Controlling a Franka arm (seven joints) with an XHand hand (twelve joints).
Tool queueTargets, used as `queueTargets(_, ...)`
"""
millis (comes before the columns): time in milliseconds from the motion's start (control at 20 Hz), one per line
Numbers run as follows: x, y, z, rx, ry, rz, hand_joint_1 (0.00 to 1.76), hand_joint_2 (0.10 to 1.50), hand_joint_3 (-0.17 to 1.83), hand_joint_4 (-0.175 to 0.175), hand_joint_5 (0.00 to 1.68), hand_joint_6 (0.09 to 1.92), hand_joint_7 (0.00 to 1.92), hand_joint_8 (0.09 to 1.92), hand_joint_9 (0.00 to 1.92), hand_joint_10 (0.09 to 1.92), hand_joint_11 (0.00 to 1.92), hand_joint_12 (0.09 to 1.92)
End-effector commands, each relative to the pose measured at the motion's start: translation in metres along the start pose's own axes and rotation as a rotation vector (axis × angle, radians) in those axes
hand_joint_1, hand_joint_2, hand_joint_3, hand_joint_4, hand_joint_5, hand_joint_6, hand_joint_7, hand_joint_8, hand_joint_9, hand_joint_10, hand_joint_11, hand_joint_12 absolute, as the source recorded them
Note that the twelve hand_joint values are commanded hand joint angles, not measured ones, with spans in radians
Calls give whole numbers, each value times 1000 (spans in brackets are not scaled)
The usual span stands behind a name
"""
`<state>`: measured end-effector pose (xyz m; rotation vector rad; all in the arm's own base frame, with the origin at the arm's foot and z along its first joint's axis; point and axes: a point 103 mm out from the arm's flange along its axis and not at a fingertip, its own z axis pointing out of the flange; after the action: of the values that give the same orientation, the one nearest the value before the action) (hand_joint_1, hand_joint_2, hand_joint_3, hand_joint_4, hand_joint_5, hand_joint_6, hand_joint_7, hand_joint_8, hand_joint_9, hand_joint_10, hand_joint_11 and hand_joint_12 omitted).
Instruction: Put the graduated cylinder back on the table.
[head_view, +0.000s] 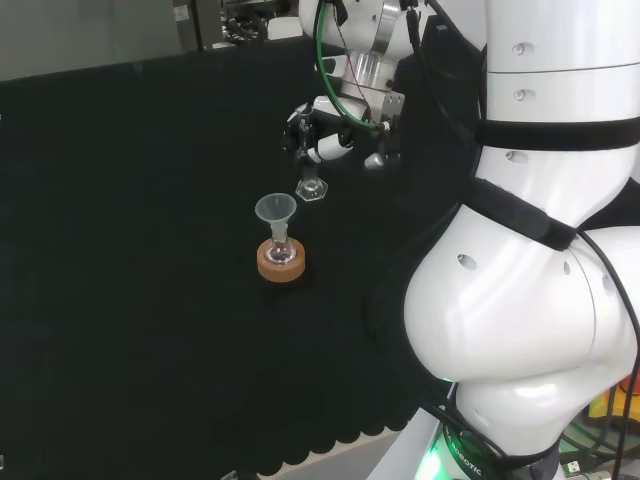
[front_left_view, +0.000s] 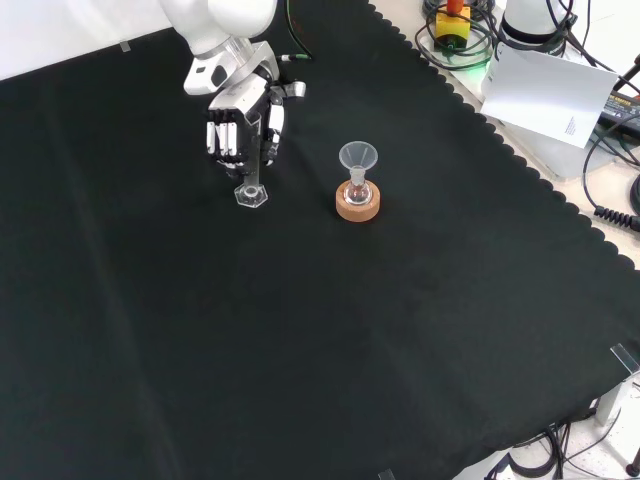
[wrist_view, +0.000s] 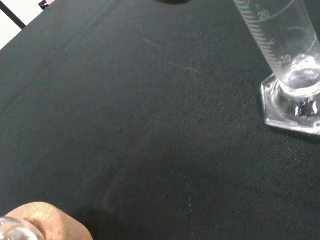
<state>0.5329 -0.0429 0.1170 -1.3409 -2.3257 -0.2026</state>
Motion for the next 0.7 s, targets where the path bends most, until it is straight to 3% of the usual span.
queueTargets(50,1,-3,-2,15,3,21,1025,1110,-175,-25,722,731,667,591,1080,87,626,1208)
queueTargets(350,1,-8,-9,39,-12,62,955,1073,-175,-45,558,663,550,615,1003,87,546,1246)
queueTargets(500,-1,-12,-17,41,-7,84,874,1030,-175,-56,412,494,388,643,899,87,457,1281)
queueTargets(700,-2,-21,-31,41,-15,120,806,994,-175,-62,346,271,212,655,757,87,329,1324)
